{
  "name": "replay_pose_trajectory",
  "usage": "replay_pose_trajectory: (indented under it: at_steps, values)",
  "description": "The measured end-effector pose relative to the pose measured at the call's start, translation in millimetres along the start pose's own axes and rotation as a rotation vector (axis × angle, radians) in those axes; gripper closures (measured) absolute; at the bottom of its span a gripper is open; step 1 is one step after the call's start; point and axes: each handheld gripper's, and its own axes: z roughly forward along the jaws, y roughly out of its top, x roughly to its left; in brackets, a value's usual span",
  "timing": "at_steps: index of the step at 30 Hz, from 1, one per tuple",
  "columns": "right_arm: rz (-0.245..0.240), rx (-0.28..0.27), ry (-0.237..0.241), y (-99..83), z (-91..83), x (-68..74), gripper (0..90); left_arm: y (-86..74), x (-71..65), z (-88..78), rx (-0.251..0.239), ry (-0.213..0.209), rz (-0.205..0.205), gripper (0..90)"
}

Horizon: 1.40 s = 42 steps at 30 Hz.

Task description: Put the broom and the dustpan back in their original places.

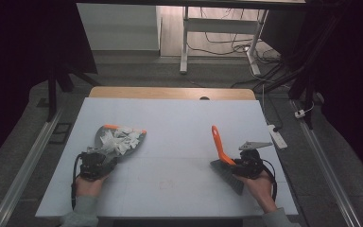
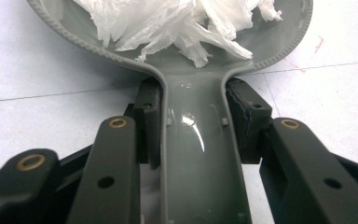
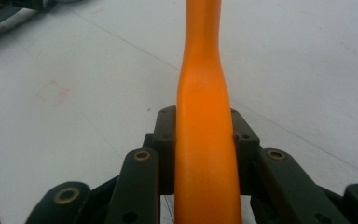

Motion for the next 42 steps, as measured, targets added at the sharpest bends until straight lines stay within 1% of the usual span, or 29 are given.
replay_pose_trajectory:
  at_steps: [2,7,12,17,21,25,26,27,29,30,32,33,34,35,36,38,40,42]
  values:
    - [0.001,0.001,-0.011,0.0,0.9,-2.3,70.3,-0.1,-0.5,-0.2,0.0,-0.003,0.001,58.6]
    - [0.035,0.002,-0.027,-0.9,1.9,-11.6,69.3,-0.2,-0.8,-1.7,-0.009,-0.011,0.003,53.8]
    - [0.052,0.009,-0.05,-0.8,4.3,-22.1,67.4,0.2,-0.2,-3.2,-0.016,-0.017,0.004,48.1]
    - [0.072,0.026,-0.053,1.1,6.7,-33.6,63.2,0.1,-2.4,-4.7,-0.019,-0.02,0.013,41.2]
    - [0.062,0.048,-0.068,2.0,8.8,-37.3,57.7,0.6,-4.0,-5.1,-0.016,-0.02,0.021,34.0]
    - [0.043,0.081,-0.122,2.9,11.2,-39.7,49.3,0.9,-5.5,-5.8,-0.015,-0.014,0.026,24.7]
    - [0.042,0.09,-0.125,2.9,11.8,-40.5,47.9,1.0,-5.9,-6.4,-0.017,-0.012,0.029,22.3]
    - [0.038,0.091,-0.131,2.7,12.2,-41.2,46.1,1.2,-6.1,-7.1,-0.019,-0.013,0.031,20.9]
    - [0.03,0.104,-0.159,2.9,13.1,-41.1,43.9,1.1,-6.9,-8.9,-0.023,-0.011,0.043,19.1]
    - [0.028,0.103,-0.163,2.8,13.3,-41.3,42.8,0.9,-7.7,-9.8,-0.027,-0.011,0.049,18.6]
    - [0.019,0.091,-0.205,3.4,11.7,-40.1,41.3,0.3,-8.8,-11.9,-0.032,-0.011,0.062,17.5]
    - [0.026,0.079,-0.211,3.9,9.7,-40.3,41.2,0.1,-9.3,-13.0,-0.034,-0.01,0.069,16.9]
    - [0.034,0.068,-0.213,4.3,7.9,-40.4,41.3,-0.2,-9.7,-14.3,-0.037,-0.009,0.075,16.7]
    - [0.029,0.059,-0.215,4.2,6.4,-41.1,41.3,-0.7,-10.0,-16.0,-0.043,-0.01,0.081,16.7]
    - [0.036,0.054,-0.214,3.7,5.4,-41.1,41.2,-1.0,-10.1,-17.2,-0.046,-0.008,0.086,16.6]
    - [0.033,0.043,-0.224,2.8,3.4,-40.6,41.0,-1.9,-10.1,-21.1,-0.056,-0.008,0.1,16.6]
    - [0.025,0.023,-0.22,2.4,0.0,-38.9,41.2,-2.8,-9.5,-25.7,-0.066,-0.013,0.118,16.8]
    - [0.01,0.007,-0.21,2.1,-3.4,-36.0,41.5,-3.6,-8.8,-29.3,-0.075,-0.028,0.135,17.6]
